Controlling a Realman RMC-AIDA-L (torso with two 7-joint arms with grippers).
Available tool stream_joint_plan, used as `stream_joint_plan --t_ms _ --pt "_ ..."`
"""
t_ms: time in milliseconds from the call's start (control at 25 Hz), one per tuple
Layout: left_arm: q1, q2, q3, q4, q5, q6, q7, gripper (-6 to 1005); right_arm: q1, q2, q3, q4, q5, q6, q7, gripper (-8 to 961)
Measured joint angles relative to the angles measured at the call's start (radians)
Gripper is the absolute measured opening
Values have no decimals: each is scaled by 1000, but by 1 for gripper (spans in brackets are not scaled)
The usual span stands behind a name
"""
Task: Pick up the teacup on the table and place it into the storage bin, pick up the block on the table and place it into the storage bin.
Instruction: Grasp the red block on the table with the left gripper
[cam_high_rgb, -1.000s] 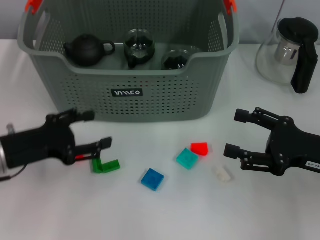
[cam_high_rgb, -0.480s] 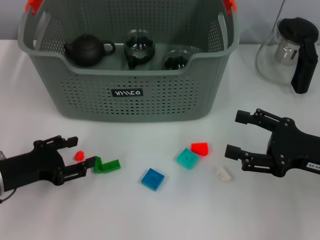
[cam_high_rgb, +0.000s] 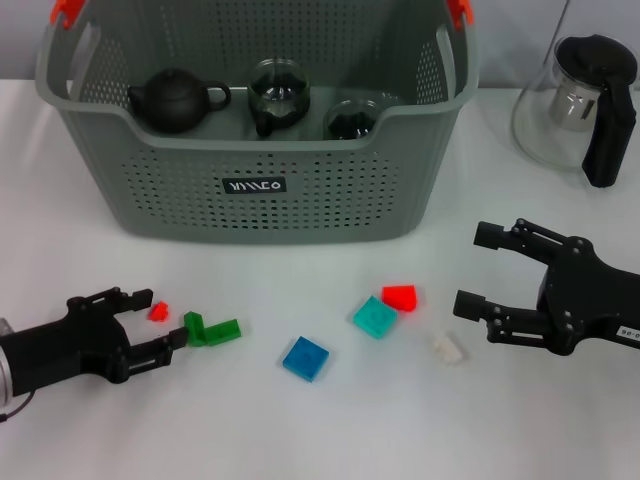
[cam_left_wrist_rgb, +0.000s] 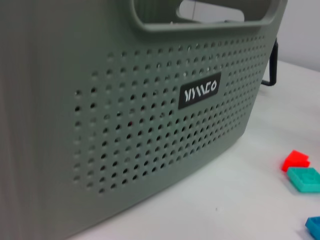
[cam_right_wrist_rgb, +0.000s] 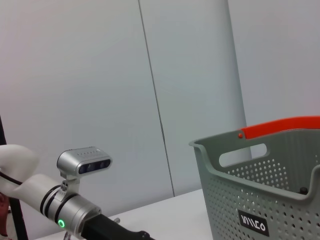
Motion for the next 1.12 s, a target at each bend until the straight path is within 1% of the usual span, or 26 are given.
stream_joint_plan --t_ms 480,840,1120 --pt "-1 -1 2 -27 19 4 -1 750 0 -1 1 0 0 7 1 947" --pt "-8 -1 2 -27 16 55 -16 751 8 -2 1 0 0 8 3 947" --pt "-15 3 -40 -15 5 23 -7 745 6 -3 1 0 0 11 3 946"
